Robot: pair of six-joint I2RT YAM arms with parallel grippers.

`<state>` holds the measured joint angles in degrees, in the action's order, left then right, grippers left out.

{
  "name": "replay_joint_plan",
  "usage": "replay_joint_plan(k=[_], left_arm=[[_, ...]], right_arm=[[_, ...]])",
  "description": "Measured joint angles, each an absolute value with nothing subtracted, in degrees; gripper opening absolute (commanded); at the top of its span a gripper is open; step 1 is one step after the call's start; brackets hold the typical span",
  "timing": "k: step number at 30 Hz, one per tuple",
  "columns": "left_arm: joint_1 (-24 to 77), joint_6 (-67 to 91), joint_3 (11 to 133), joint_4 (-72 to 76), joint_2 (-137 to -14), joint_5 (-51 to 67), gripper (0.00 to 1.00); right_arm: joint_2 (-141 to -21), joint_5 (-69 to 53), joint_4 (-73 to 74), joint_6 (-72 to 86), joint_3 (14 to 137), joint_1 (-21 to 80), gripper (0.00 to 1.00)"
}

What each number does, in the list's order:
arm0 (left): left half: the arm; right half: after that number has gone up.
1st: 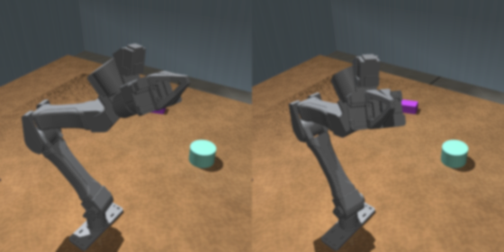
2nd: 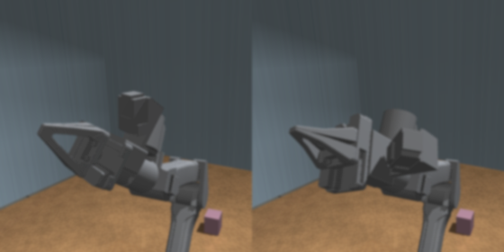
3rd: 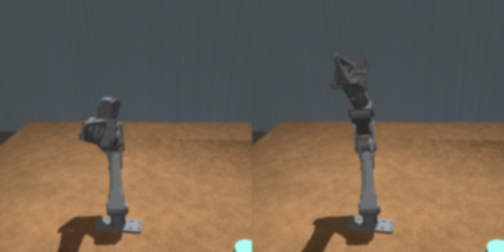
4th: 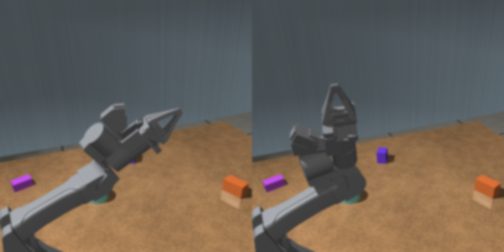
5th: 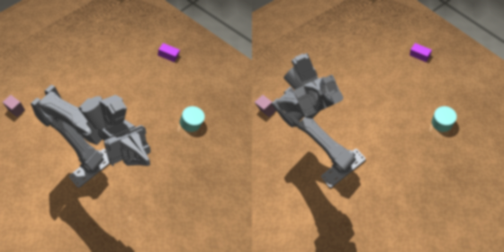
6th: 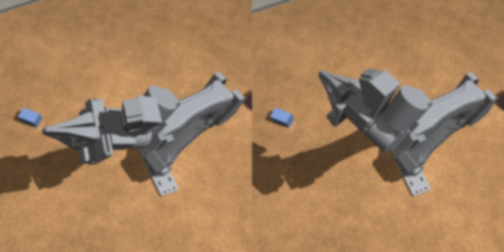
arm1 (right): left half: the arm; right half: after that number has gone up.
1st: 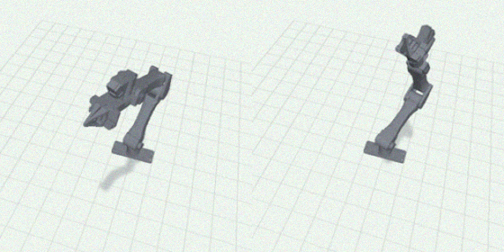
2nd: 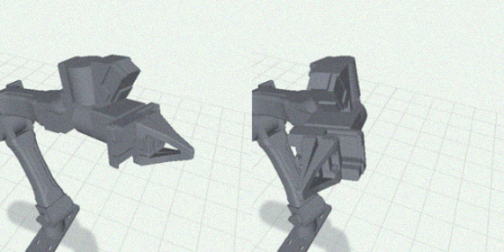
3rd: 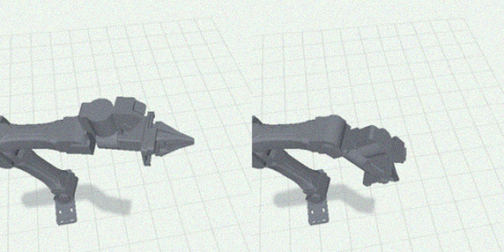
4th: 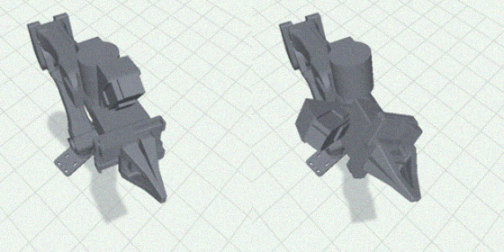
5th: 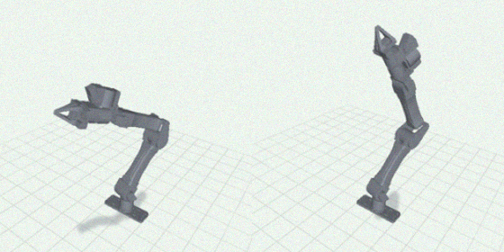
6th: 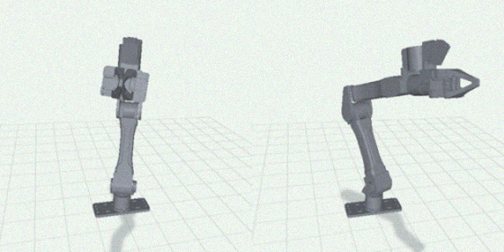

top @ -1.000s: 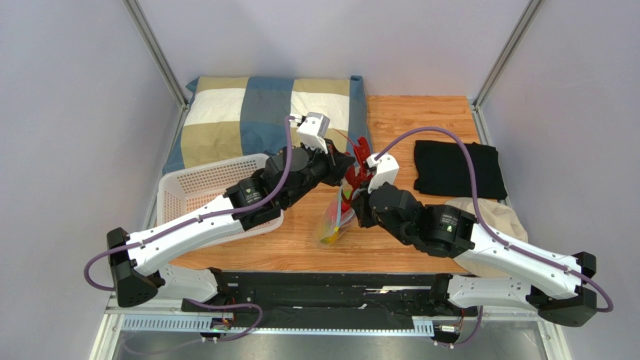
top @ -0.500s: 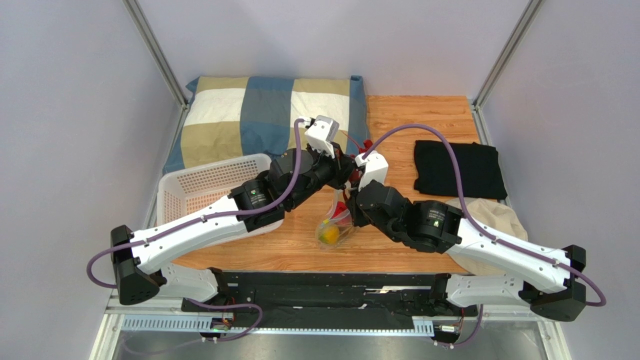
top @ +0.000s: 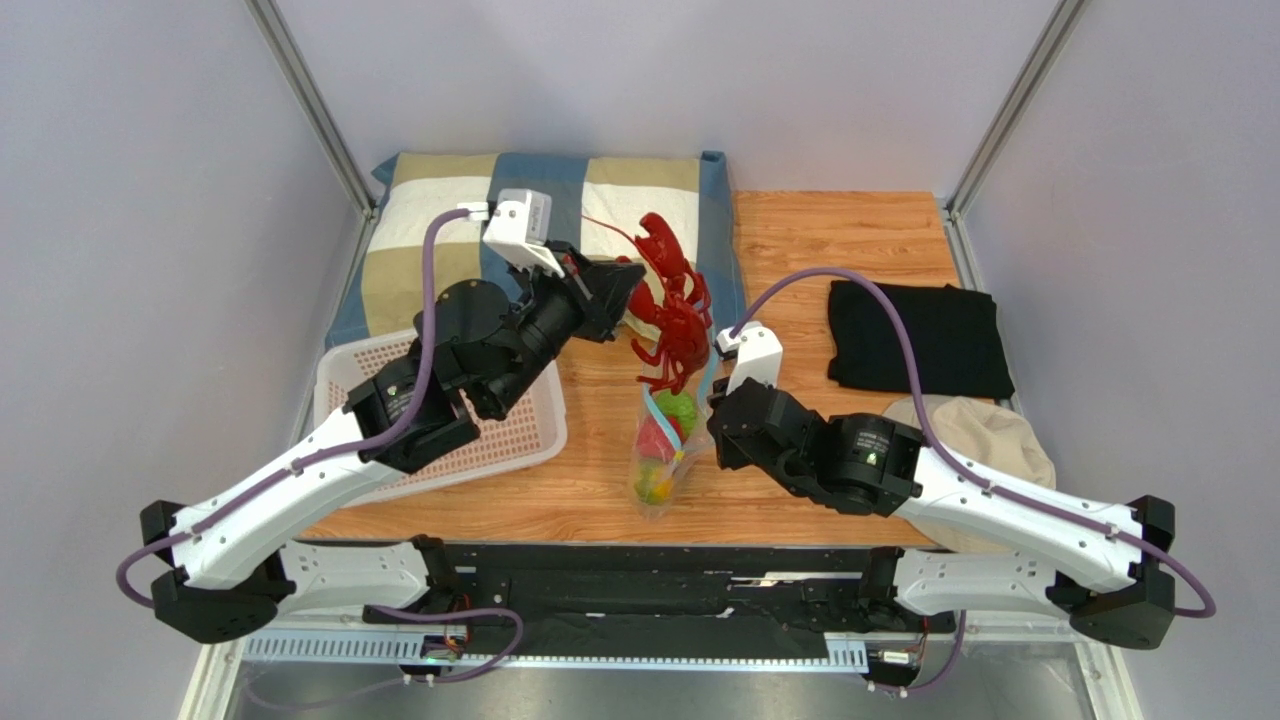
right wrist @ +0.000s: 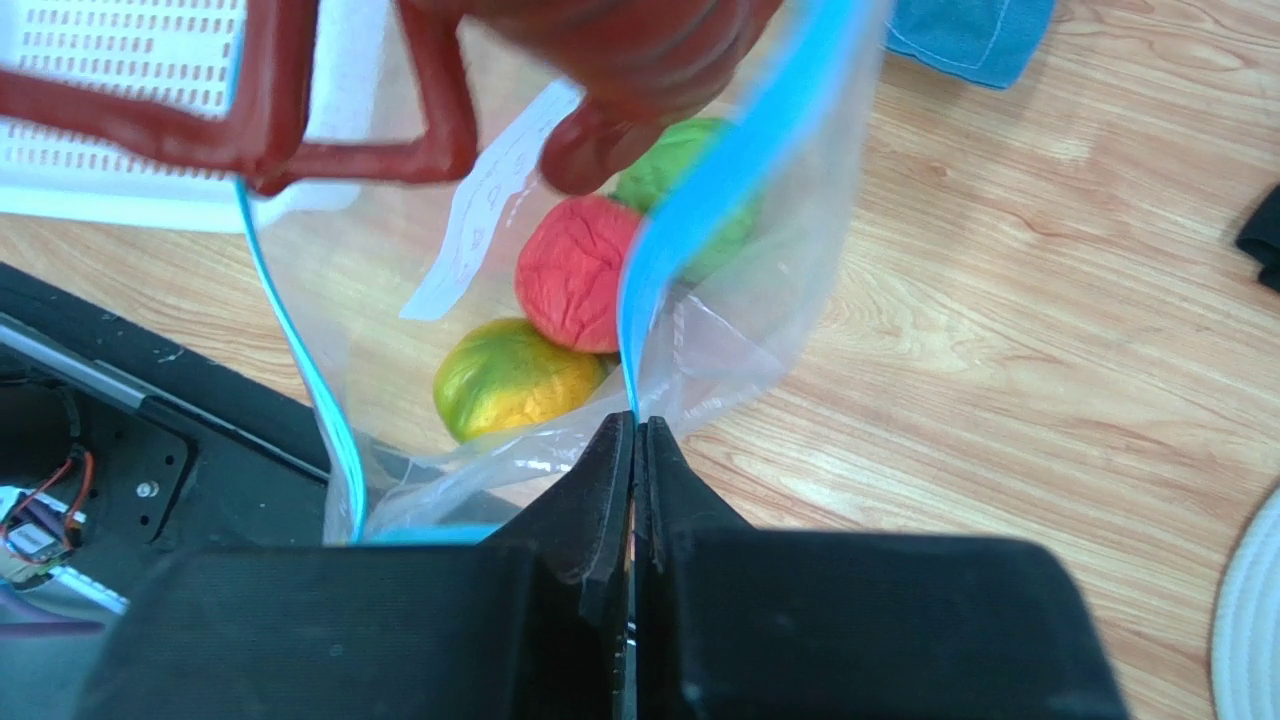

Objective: Open the zip-top bag and remove the fake food

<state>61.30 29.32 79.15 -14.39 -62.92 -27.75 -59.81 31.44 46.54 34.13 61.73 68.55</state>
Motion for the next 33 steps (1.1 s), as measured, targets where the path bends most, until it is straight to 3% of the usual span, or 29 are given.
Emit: replay_joint_plan(k=[9, 14, 25, 28, 33], left_arm=[[59.94, 33.56, 79.24, -13.08, -65.82, -25.56, 0.0], [59.42, 35.03, 83.92, -19.4, -65.49, -25.19, 0.0], [57.84, 37.47, 89.76, -30.92, -51.31, -24.8, 0.0], [57.98, 35.92, 85.36, -33.63, -45.36, -31.51, 0.0], [57.93, 34.72, 64.99, -36.21, -27.46, -45.21, 0.0]], right_arm=[[-60.49, 30.63, 45.17, 33.56, 62.26, 68.58, 0.0], [-62.59, 31.79, 45.43, 33.47, 62.26, 68.58, 0.0], [-65.34, 36.84, 48.16, 33.19, 62.04, 67.94, 0.0], [-62.65, 37.15, 48.75, 33.17, 60.86, 66.85, 0.0], [-56.6, 37.65, 50.24, 32.91, 59.79, 64.84, 0.0]])
